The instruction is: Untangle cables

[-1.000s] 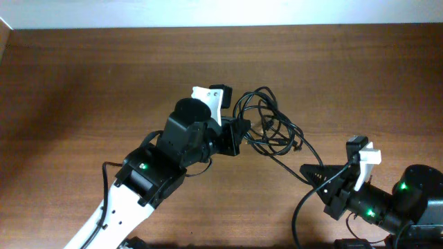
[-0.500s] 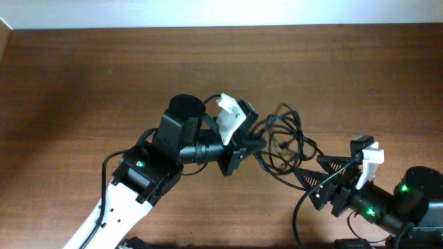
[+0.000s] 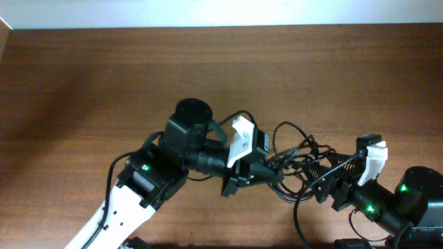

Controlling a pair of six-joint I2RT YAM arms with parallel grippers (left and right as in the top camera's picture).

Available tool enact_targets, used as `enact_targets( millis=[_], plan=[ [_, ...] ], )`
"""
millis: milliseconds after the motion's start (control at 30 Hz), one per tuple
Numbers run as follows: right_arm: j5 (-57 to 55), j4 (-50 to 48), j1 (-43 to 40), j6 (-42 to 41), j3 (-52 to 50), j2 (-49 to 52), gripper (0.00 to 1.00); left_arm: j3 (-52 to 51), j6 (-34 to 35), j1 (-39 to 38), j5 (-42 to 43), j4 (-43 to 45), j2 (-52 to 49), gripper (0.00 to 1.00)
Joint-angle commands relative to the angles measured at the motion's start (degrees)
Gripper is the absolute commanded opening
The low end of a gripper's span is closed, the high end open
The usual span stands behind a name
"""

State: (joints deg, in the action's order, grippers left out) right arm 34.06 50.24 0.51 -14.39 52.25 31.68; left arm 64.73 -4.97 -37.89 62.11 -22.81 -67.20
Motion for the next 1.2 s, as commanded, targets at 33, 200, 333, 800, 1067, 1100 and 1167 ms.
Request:
enact_targets(
  millis=[33,200,333,800,1067,1100,1167],
  plan=[
    [-23.1,6.9,-0.2,-8.9,0.5,-0.4,0.91,0.3,-1.4,-1.4,3.7,1.2,0.2,0.0],
    [-37.0,13.9,-0.2,-13.6,0.5,-0.4,0.92,0.3,-1.3,1.5,2.2,1.5,3.2,0.0],
    [-37.4,14.4,-0.2,-13.6,0.5,-0.4,0.96,0.3,2.0,10.6,-6.4,0.7,11.0,0.0],
    [-15.1,8.9,-0.2,-1.7,0.5,-0.4,0.99,0.3,3.0,23.7,-4.3,-6.6,21.1,0.0],
    [24.9,-7.2,-0.2,5.1,0.5,-0.4,0.91,0.2,-0.1,23.7,3.7,-12.0,20.8,0.0],
    [26.0,-7.2,-0.2,5.1,0.5,-0.4,0.91,0.2,-0.1,23.7,4.9,-11.9,20.8,0.0],
    [29.9,-7.2,-0.2,4.9,0.5,-0.4,0.9,0.2,-0.1,23.7,6.3,-11.9,20.8,0.0]
  ],
)
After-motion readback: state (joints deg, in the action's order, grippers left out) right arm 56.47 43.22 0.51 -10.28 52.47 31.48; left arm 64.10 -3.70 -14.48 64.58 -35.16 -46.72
